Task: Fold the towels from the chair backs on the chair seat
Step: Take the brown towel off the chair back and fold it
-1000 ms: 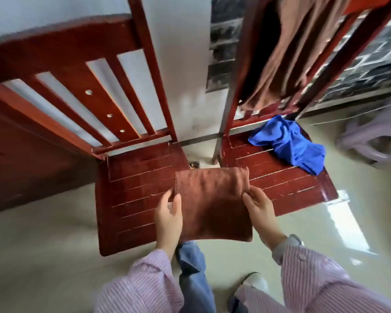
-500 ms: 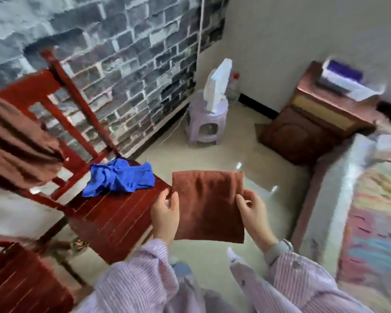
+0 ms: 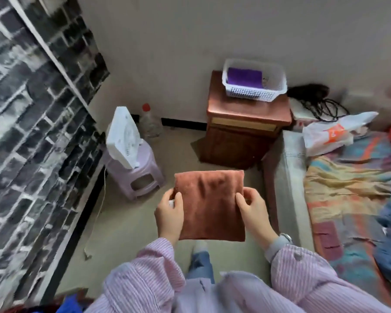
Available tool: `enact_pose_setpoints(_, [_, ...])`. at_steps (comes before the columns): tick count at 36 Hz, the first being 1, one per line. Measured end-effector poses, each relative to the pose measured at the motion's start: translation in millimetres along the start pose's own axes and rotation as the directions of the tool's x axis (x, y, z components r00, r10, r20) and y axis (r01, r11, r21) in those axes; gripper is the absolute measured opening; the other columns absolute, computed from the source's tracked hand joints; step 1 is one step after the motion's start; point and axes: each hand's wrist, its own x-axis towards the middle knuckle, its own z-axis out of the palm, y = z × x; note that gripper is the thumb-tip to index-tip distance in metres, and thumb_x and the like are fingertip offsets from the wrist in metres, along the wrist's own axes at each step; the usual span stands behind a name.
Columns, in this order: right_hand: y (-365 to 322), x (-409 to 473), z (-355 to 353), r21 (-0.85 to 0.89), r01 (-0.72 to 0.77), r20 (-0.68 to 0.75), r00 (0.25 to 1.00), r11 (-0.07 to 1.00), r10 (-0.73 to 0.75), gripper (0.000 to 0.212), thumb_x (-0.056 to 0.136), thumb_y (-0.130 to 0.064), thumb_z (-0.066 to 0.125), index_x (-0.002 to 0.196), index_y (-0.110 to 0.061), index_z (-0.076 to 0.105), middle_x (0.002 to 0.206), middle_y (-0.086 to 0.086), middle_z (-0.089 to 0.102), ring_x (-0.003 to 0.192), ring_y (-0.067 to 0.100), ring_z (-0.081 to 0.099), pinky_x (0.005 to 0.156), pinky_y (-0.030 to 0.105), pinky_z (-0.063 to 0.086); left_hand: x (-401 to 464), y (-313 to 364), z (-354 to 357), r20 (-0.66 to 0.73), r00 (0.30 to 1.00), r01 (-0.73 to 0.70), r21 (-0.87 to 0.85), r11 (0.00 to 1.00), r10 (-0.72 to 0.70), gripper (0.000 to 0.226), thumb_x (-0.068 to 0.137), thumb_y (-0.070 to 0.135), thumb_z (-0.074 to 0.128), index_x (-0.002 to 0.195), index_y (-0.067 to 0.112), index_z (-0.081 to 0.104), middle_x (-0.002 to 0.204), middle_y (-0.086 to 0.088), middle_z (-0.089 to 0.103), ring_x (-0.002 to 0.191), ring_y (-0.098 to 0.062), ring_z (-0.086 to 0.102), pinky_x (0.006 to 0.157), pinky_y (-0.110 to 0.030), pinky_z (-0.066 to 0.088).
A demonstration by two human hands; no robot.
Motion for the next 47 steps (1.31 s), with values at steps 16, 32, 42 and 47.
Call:
enact_pose_setpoints(16, [-57, 277, -59, 0.073, -0.089, -0.218, 0.970, 0.993, 0.103, 0.020, 0.090, -0.018, 0.054, 0.108, -0.010, 0.058, 0.096, -0.001, 0.060, 0.094, 0.016, 0.056, 0.087, 0.033, 0.045, 214, 187, 178, 0.200, 0.965, -0.187, 0.078, 0.979, 0.168, 0.028, 0.091, 0.016, 0.051, 0.116, 0.008, 0.060, 0.106, -0.011, 0.066, 0.102, -0.024, 0.056, 0.084, -0.023, 0.035])
enact_pose_setpoints(32, [-81, 614, -81, 0.156, -0.115, -0.152, 0.979, 0.981, 0.139, 0.021, 0.094, -0.017, 0.045, 0.113, -0.013, 0.053, 0.102, -0.005, 0.054, 0.089, 0.005, 0.052, 0.082, 0.022, 0.039, 441, 321, 384, 0.271, 0.963, -0.034, 0.091, 0.995, 0.008, 0.036, 0.096, 0.019, 0.040, 0.130, 0.009, 0.049, 0.125, -0.006, 0.056, 0.104, -0.010, 0.047, 0.094, -0.025, 0.036])
enact_pose_setpoints(42, [-41, 705, -54, 0.104, -0.268, -0.061, 0.959, 0.958, 0.275, 0.033, 0.094, -0.017, 0.044, 0.126, -0.008, 0.049, 0.124, 0.011, 0.056, 0.114, 0.025, 0.053, 0.101, 0.045, 0.042, 512, 301, 449, 0.272, 0.962, -0.069, 0.259, 0.963, -0.004, 0.037, 0.096, 0.018, 0.041, 0.130, 0.007, 0.049, 0.111, -0.011, 0.063, 0.106, -0.023, 0.056, 0.090, -0.026, 0.040])
enact_pose_setpoints(47, [-28, 720, -54, 0.064, -0.318, 0.002, 0.948, 0.946, 0.318, 0.032, 0.094, -0.011, 0.043, 0.125, -0.006, 0.051, 0.124, 0.011, 0.057, 0.116, 0.025, 0.052, 0.103, 0.039, 0.040, 509, 306, 458, 0.310, 0.946, -0.283, 0.638, 0.716, 0.098, 0.047, 0.093, 0.017, 0.044, 0.139, 0.011, 0.033, 0.134, -0.011, 0.044, 0.115, -0.029, 0.049, 0.087, -0.041, 0.044])
